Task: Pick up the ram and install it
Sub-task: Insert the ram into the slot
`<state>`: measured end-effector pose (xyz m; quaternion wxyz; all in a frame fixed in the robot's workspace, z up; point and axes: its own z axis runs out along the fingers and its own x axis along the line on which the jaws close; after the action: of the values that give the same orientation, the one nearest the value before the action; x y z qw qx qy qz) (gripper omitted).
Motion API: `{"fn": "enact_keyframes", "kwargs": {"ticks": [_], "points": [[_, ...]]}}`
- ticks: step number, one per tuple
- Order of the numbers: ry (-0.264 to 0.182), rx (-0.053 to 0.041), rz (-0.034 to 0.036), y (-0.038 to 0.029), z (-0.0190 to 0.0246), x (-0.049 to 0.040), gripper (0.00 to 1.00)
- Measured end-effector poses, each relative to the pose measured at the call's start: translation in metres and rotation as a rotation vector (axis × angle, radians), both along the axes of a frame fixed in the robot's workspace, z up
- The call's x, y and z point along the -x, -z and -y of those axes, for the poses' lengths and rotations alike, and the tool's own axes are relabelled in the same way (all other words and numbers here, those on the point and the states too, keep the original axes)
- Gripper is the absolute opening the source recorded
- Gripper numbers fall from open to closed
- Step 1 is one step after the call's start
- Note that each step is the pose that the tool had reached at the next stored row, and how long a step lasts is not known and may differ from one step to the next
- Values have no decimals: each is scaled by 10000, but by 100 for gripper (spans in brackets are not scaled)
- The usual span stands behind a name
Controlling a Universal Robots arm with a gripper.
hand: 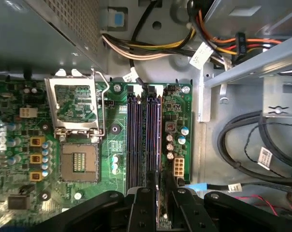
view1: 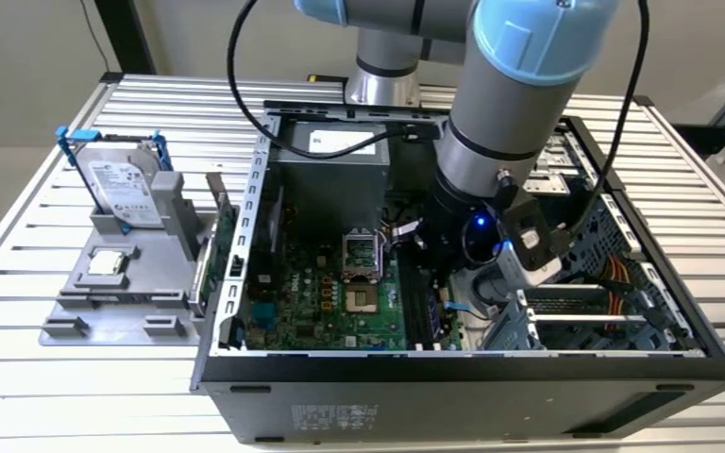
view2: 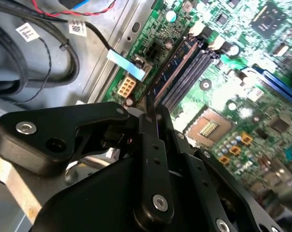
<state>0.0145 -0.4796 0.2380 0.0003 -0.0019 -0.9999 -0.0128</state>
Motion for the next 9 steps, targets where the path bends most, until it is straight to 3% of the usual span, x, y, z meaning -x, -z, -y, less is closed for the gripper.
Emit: {"fn": "enact_keyframes", "kwargs": {"ticks": [4,5,9], "points": [[-1,-76,-5,-42,18,0,100],[0,-78,-5,-42,18,0,0],[0,-84,-6,-43,18,0,0]]}}
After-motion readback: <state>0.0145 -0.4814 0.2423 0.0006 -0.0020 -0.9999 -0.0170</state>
